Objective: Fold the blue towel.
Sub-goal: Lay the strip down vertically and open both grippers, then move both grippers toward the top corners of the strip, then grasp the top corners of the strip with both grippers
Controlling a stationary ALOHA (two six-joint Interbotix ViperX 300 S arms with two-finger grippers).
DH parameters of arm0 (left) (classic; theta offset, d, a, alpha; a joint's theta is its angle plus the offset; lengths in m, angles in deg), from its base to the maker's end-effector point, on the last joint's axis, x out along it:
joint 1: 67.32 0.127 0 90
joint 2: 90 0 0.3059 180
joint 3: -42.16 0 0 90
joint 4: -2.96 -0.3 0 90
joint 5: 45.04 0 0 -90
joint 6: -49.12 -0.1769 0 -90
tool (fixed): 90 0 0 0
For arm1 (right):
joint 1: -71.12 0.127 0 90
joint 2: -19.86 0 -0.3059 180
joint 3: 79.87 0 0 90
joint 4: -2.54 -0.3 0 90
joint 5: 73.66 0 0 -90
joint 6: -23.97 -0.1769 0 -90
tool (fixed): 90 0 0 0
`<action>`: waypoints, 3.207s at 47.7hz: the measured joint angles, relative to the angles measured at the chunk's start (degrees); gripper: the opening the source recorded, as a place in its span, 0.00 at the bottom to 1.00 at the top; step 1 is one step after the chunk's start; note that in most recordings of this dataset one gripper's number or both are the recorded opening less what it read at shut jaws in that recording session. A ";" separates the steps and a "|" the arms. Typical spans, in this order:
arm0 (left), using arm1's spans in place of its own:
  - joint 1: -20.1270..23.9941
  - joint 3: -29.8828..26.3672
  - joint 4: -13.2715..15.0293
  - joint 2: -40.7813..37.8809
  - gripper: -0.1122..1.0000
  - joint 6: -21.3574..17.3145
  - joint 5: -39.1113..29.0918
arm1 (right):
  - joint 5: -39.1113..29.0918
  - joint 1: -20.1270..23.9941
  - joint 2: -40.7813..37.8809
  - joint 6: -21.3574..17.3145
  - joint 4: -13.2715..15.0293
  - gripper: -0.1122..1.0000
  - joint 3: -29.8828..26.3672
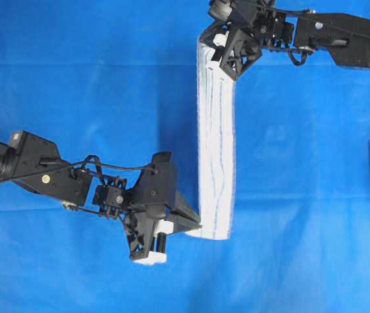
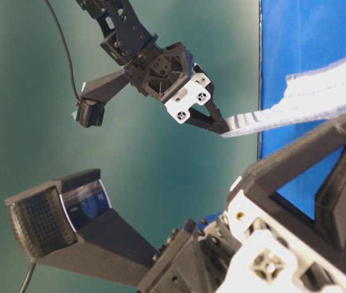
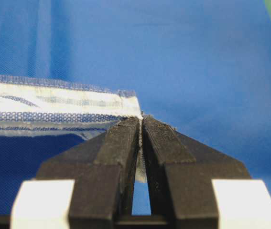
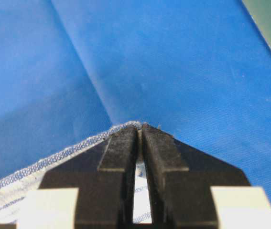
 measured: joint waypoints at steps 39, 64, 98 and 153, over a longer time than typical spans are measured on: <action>0.18 3.69 -0.18 12.22 0.70 -0.88 -14.50 | 0.18 0.00 7.47 3.52 0.70 0.60 2.99; 11.25 19.86 -0.35 29.53 0.70 -8.88 3.69 | 10.72 11.60 28.30 -0.35 -1.32 0.60 21.45; 13.80 26.19 -0.35 37.35 0.70 -10.20 7.12 | 11.43 18.19 35.33 -2.81 -2.11 0.60 26.54; 39.55 7.47 -0.35 -5.19 0.92 -12.48 13.89 | 17.93 -8.00 -4.57 -1.76 0.97 0.71 14.41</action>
